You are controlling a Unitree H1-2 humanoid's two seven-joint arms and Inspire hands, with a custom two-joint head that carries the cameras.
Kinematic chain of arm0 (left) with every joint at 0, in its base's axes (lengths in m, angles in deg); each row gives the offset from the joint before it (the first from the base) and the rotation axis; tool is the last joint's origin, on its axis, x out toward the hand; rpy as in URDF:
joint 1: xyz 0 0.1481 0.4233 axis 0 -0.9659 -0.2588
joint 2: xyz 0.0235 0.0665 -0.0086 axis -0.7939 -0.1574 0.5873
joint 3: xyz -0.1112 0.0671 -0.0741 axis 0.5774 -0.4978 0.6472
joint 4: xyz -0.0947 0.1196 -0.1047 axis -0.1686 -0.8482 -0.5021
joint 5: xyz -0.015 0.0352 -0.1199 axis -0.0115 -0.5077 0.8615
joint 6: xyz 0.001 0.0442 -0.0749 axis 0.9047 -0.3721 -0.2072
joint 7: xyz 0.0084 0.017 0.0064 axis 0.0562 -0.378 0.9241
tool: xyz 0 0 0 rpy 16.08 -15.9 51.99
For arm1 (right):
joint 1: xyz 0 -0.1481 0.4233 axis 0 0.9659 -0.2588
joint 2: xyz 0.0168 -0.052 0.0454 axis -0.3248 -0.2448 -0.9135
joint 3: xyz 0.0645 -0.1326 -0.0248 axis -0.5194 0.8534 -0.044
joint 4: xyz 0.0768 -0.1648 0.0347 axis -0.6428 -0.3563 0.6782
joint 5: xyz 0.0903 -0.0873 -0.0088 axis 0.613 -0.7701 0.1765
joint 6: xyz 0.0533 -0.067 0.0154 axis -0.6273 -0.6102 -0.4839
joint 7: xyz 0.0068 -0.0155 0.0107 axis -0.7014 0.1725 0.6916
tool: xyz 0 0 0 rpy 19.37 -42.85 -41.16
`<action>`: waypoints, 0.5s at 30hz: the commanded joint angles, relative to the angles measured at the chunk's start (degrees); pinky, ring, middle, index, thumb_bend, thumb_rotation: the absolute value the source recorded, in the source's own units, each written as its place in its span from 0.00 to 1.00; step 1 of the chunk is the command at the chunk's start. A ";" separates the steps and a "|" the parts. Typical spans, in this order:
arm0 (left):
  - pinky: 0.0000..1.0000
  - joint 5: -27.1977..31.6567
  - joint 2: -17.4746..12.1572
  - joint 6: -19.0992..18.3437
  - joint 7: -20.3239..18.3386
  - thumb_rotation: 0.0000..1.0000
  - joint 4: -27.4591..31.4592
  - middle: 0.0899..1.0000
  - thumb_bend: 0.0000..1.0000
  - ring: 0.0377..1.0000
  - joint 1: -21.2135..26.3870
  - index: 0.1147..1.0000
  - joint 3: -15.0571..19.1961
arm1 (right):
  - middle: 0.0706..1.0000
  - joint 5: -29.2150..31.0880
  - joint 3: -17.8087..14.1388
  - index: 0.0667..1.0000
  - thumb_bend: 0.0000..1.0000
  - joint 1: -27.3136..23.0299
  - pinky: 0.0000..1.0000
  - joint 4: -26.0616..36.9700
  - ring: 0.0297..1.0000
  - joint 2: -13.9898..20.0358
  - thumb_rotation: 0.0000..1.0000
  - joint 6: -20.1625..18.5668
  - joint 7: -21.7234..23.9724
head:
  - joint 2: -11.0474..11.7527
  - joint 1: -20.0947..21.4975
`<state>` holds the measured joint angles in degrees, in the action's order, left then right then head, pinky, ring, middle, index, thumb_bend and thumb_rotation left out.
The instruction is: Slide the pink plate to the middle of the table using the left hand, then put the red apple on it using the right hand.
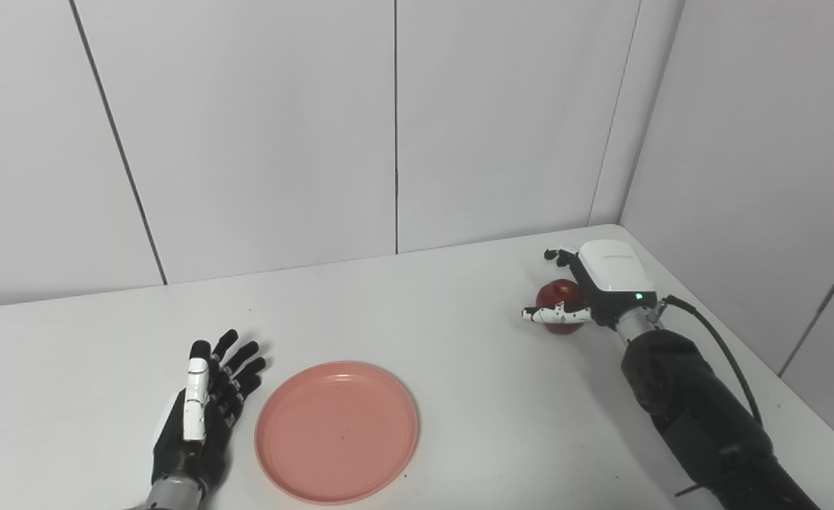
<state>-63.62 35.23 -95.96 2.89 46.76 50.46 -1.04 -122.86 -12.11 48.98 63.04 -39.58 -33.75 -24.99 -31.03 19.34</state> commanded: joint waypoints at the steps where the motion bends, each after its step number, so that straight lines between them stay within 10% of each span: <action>1: 0.92 0.30 0.04 -3.25 0.25 1.00 -0.37 0.87 0.62 0.87 -0.75 0.91 -0.33 | 0.71 0.28 -0.36 0.73 0.91 -2.14 0.61 0.41 0.68 1.45 0.65 -0.50 -1.70 | -0.06 -0.05; 15: 0.92 0.03 0.46 -3.40 0.45 1.00 0.12 0.87 0.63 0.87 -1.11 0.88 -0.60 | 0.71 0.71 0.80 0.73 0.89 -2.15 0.62 -0.84 0.69 1.58 0.66 0.08 -1.24 | -0.54 -0.69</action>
<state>-63.62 35.50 -96.41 2.92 47.36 50.15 -1.14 -122.68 -10.87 48.99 61.40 -39.57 -33.75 -25.08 -31.55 18.72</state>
